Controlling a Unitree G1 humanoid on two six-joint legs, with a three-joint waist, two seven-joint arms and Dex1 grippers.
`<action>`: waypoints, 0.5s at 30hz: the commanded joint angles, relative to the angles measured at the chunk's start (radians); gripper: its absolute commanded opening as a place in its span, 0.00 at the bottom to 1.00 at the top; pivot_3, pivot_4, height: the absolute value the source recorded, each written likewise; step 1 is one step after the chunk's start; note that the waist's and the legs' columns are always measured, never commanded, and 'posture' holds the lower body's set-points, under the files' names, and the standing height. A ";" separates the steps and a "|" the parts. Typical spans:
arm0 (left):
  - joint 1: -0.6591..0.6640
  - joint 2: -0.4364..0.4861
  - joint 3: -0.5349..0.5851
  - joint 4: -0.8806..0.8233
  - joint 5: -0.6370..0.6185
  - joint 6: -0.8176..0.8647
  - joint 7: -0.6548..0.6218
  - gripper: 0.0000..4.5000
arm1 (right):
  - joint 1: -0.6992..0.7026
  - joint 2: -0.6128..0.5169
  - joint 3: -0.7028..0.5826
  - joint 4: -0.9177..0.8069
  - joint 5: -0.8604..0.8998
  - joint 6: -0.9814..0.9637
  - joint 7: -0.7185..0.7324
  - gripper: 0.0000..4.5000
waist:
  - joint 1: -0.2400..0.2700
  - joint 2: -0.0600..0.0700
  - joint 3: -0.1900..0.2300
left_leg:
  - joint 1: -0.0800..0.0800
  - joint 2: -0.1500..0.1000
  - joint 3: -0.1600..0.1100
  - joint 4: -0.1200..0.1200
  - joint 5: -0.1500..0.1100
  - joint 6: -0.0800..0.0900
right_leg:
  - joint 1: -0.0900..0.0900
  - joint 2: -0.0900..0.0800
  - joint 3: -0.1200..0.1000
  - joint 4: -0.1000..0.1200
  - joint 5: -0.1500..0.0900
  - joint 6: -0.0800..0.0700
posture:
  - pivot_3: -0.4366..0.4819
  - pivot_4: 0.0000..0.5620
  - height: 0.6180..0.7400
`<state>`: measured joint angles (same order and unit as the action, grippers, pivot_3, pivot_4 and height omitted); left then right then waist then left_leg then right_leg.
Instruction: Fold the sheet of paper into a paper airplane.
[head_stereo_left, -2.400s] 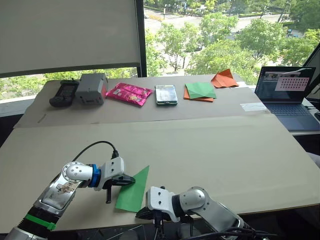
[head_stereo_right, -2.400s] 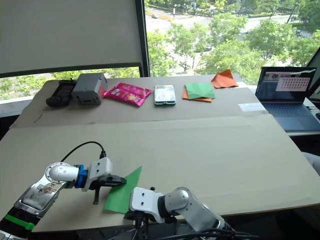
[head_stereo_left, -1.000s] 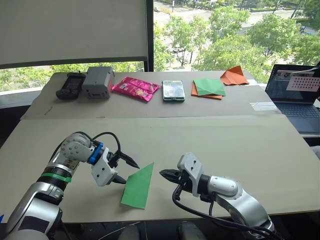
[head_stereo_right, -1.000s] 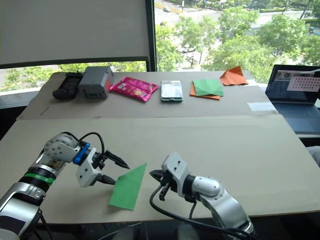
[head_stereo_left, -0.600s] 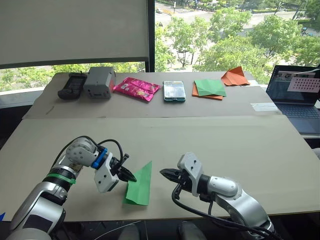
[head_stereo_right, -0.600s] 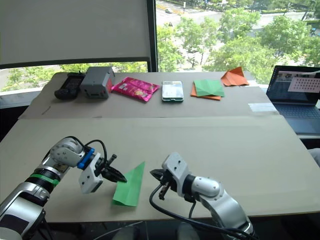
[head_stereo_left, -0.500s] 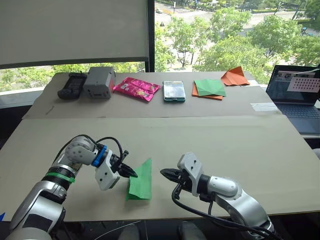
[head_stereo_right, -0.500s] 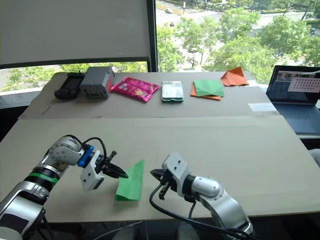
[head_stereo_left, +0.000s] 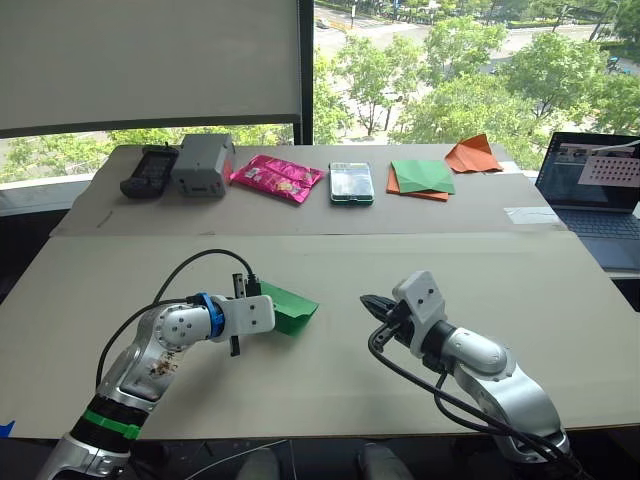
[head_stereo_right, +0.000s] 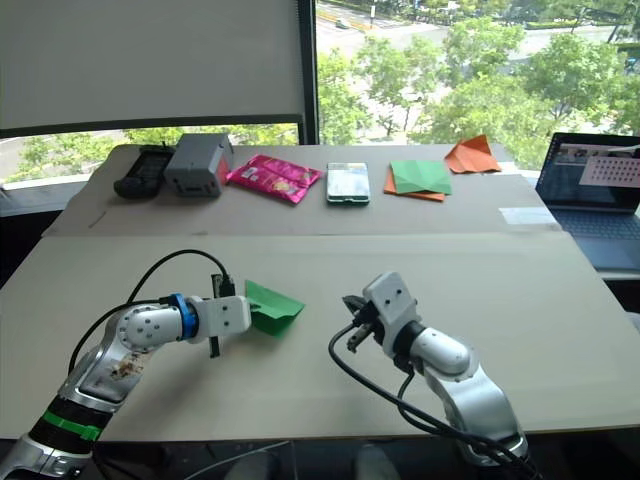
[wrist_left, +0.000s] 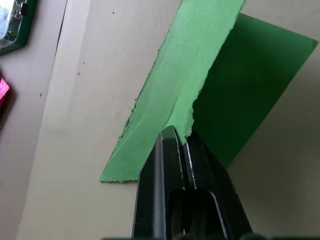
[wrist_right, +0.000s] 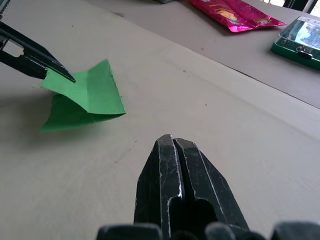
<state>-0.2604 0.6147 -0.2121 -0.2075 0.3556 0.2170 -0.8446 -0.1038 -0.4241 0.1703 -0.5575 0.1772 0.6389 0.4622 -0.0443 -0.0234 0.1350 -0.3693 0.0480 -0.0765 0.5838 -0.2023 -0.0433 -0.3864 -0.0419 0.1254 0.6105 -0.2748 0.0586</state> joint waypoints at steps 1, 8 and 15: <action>0.002 -0.022 -0.025 -0.079 0.029 0.097 0.017 0.00 | -0.008 0.004 0.038 -0.025 -0.010 -0.030 0.009 0.00 | -0.003 0.000 0.000 | 0.000 0.000 0.000 0.000 0.000 0.000 | 0.000 0.000 0.000 0.000 0.000 0.000 | 0.48 0.27 1.00; 0.028 0.017 0.006 -0.146 -0.090 0.142 -0.070 0.50 | -0.011 0.020 0.073 0.005 -0.022 -0.070 0.014 0.30 | -0.002 0.000 0.000 | 0.001 0.000 0.000 -0.001 0.000 0.000 | -0.001 0.000 0.000 0.000 0.000 0.000 | 0.48 0.27 1.00; 0.031 0.067 0.239 -0.192 -0.401 0.201 -0.184 0.72 | -0.017 0.014 0.114 -0.002 -0.036 -0.123 0.049 0.81 | -0.001 -0.001 0.001 | 0.000 0.000 0.000 -0.001 0.000 0.000 | -0.001 -0.001 0.000 -0.001 0.000 -0.001 | 0.48 0.27 1.00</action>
<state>-0.2302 0.6573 -0.0436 -0.3706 0.0268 0.4183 -0.9979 -0.1080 -0.4079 0.2711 -0.5240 0.1406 0.5557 0.4984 -0.0455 -0.0245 0.1356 -0.3689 0.0481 -0.0768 0.5824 -0.2023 -0.0434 -0.3872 -0.0424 0.1251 0.6098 -0.2749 0.0580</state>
